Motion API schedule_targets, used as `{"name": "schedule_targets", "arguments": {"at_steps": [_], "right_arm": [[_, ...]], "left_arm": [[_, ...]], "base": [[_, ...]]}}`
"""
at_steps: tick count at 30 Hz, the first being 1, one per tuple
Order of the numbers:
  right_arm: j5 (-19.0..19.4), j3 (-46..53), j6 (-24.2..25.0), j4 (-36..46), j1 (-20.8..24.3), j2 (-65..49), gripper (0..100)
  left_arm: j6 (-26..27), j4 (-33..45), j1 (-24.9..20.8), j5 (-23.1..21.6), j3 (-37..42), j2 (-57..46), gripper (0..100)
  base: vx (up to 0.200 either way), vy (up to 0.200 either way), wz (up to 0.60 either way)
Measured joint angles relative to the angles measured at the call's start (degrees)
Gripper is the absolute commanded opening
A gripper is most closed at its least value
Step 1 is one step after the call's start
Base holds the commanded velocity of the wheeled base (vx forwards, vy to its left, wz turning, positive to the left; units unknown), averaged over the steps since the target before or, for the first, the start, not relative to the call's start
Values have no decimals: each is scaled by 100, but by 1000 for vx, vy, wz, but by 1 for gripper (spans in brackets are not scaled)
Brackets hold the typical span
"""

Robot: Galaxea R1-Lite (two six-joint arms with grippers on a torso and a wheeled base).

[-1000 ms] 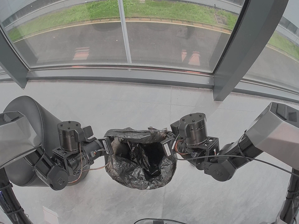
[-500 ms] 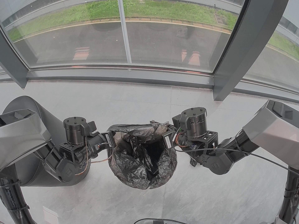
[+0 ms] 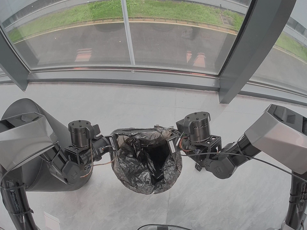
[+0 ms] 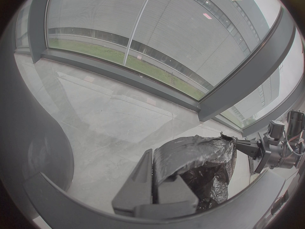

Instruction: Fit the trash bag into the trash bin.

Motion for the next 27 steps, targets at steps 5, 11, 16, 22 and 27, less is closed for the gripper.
{"name": "schedule_targets", "arguments": {"at_steps": [5,11,16,22,27], "right_arm": [[104,9,9,0,0,5,0],[121,16,17,0,-2,10,0],[123,9,20,0,-5,11,0],[197,-4,33,-6,-28,21,0],[202,-11,41,-9,-35,22,0]], "left_arm": [[17,-6,9,-29,17,0,100],[30,-11,12,-45,-22,9,100],[83,-16,74,-35,-49,50,100],[419,-40,205,6,-90,184,100],[514,-330,282,17,-107,332,100]], "base": [[0,0,0],[0,0,0],[0,0,0],[0,0,0],[0,0,0]]}}
